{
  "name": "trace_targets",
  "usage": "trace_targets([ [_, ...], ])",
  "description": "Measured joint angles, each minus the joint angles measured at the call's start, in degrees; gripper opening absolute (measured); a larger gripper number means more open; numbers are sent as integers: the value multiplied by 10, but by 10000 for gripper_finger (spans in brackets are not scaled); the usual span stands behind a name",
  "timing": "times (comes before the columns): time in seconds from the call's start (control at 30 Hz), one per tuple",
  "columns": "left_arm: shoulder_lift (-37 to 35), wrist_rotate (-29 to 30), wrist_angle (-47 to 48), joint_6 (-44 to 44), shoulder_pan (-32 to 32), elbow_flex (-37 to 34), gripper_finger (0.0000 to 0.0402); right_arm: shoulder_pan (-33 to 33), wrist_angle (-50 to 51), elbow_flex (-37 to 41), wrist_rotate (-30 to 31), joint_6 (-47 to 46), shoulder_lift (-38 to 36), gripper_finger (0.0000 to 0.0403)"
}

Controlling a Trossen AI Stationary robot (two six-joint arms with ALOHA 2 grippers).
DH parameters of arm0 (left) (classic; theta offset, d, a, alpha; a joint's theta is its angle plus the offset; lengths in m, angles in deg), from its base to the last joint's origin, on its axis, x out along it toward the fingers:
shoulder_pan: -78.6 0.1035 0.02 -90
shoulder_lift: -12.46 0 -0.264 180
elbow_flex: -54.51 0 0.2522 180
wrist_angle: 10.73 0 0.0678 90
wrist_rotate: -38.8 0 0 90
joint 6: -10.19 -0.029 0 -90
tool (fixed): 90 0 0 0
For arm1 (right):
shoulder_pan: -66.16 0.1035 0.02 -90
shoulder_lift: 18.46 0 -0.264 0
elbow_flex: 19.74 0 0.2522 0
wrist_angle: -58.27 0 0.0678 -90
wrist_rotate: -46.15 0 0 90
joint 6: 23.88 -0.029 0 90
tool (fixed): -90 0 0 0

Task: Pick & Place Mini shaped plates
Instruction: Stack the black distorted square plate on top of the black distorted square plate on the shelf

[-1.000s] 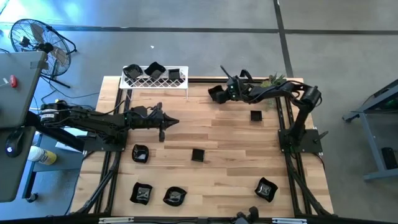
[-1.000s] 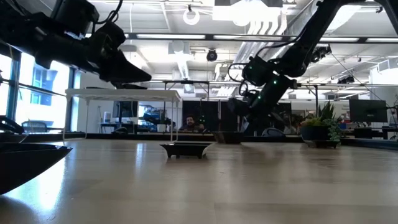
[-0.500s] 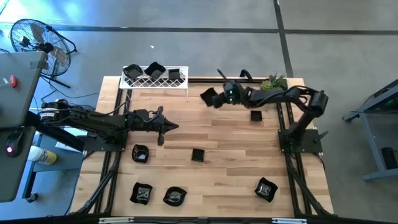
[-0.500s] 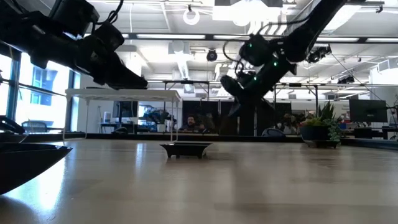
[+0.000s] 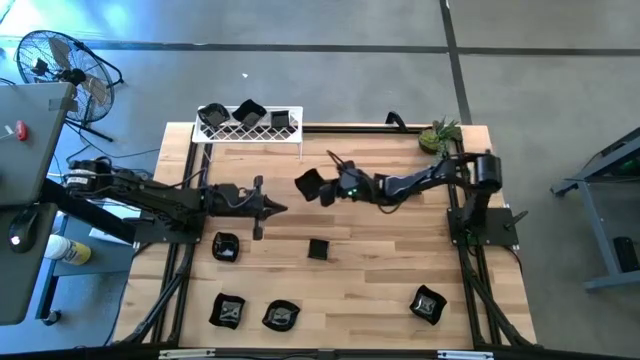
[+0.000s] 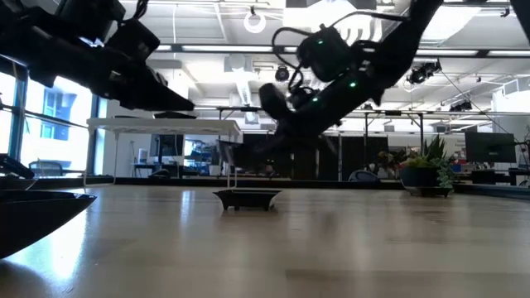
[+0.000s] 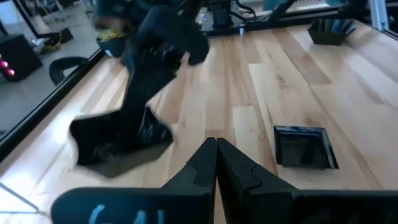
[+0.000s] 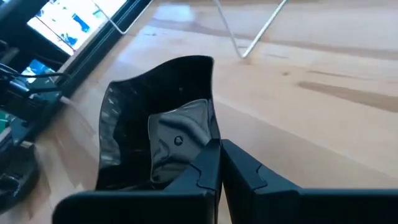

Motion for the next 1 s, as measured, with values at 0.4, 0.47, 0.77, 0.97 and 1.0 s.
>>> trace_targets([
  [0.4,0,23,6,-19,-15,0,3,10,44,-216,-37,42,167,7],
  [0.47,0,23,11,-19,-15,0,3,10,47,-232,-37,42,185,7],
  [0.77,0,23,13,-21,-15,0,3,10,45,-267,-40,39,223,26],
  [0.97,0,23,9,2,-15,0,3,4,42,-267,-51,78,212,67],
  [1.0,0,23,10,11,-15,0,3,2,49,-267,-57,93,202,70],
])
